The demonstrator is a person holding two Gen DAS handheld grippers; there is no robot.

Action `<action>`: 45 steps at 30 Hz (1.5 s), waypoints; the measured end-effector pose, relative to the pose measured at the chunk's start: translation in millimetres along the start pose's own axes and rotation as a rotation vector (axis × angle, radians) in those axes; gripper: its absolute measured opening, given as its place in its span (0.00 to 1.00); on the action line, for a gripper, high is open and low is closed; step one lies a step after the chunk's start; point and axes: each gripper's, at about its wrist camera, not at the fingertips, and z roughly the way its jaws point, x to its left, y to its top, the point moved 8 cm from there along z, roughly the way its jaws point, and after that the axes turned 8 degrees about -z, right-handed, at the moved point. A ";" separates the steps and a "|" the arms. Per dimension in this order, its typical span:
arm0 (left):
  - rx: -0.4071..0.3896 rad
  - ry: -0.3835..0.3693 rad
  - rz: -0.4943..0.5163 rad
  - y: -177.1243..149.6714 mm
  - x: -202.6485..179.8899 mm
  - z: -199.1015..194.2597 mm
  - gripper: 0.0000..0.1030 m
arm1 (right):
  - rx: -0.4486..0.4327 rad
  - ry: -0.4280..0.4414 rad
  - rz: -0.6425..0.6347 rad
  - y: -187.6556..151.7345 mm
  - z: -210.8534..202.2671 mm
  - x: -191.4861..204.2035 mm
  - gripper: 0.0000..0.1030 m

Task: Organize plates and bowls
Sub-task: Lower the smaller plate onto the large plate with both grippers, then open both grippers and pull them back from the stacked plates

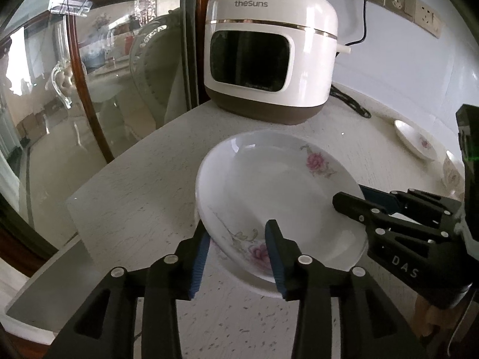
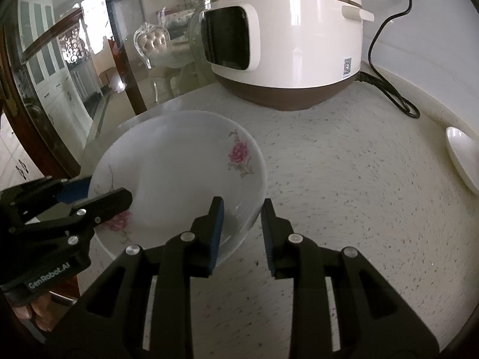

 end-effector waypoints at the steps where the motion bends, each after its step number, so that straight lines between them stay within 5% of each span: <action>1: -0.004 0.013 0.002 -0.3 2.2 -0.4 0.43 | 0.000 -0.009 -0.007 0.0 0.1 -0.6 0.29; 7: -0.008 0.031 0.006 -2.3 5.9 2.7 0.44 | -0.001 -0.012 -0.016 -0.1 0.2 -0.5 0.28; 12: -0.044 0.043 0.010 2.9 7.3 -3.3 0.57 | 0.001 -0.011 -0.010 -0.9 0.8 -1.2 0.29; 16: -0.067 0.002 -0.022 9.7 7.1 -8.0 0.58 | -0.021 -0.022 0.000 0.4 -4.6 -5.5 0.46; 19: -0.097 -0.034 -0.016 17.8 -3.3 -14.3 0.58 | -0.056 -0.040 0.042 3.9 -13.6 -18.8 0.48; 31: -0.158 -0.220 0.029 53.5 -85.8 -27.8 0.58 | -0.194 -0.175 0.260 10.2 -58.7 -85.4 0.55; 45: -0.007 -0.442 0.062 73.8 -205.2 1.3 0.60 | -0.069 -0.392 0.394 2.6 -115.2 -211.2 0.66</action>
